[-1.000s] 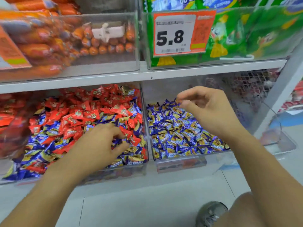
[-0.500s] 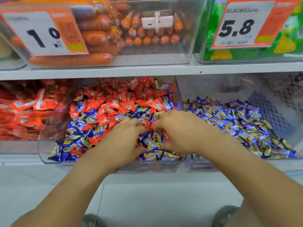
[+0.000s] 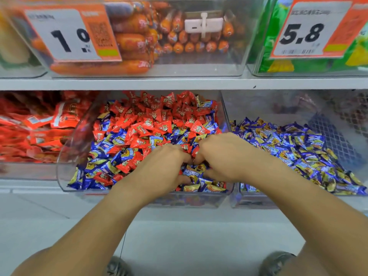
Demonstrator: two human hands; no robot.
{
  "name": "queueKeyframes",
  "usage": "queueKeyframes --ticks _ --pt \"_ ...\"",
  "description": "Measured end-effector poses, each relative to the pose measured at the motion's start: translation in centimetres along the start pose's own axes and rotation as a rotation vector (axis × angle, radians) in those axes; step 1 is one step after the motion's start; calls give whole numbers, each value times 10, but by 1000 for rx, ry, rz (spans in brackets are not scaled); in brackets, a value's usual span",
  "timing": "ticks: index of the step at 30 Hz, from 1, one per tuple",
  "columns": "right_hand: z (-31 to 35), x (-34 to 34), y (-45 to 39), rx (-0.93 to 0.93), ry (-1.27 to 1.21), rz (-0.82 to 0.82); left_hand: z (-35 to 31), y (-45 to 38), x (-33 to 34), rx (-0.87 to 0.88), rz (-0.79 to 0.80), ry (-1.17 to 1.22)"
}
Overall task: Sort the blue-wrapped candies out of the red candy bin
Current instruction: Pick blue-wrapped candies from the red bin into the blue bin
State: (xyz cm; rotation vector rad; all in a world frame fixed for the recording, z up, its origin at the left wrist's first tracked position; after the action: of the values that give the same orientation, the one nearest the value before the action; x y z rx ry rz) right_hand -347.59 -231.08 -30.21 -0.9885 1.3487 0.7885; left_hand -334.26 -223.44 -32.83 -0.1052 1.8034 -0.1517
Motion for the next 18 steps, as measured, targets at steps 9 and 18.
queueKeyframes --ticks 9,18 --pt "-10 -11 6 93 -337 -163 10 10 -16 -174 -163 291" --pt "-8 -17 12 158 -436 -176 23 13 -29 -341 -332 543"
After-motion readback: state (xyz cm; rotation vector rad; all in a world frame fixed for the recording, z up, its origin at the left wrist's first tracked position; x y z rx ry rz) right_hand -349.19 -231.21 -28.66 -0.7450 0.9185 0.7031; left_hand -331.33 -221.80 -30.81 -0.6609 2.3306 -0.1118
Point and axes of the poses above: each hand's wrist, its own y-axis away from the middle knuckle, its own x-axis out of the palm, z = x × y, the point moved 2 cm from there along -y, towards the middle knuckle, and after that the axes turned 14 degrees about -z, right-handed, at the moved point
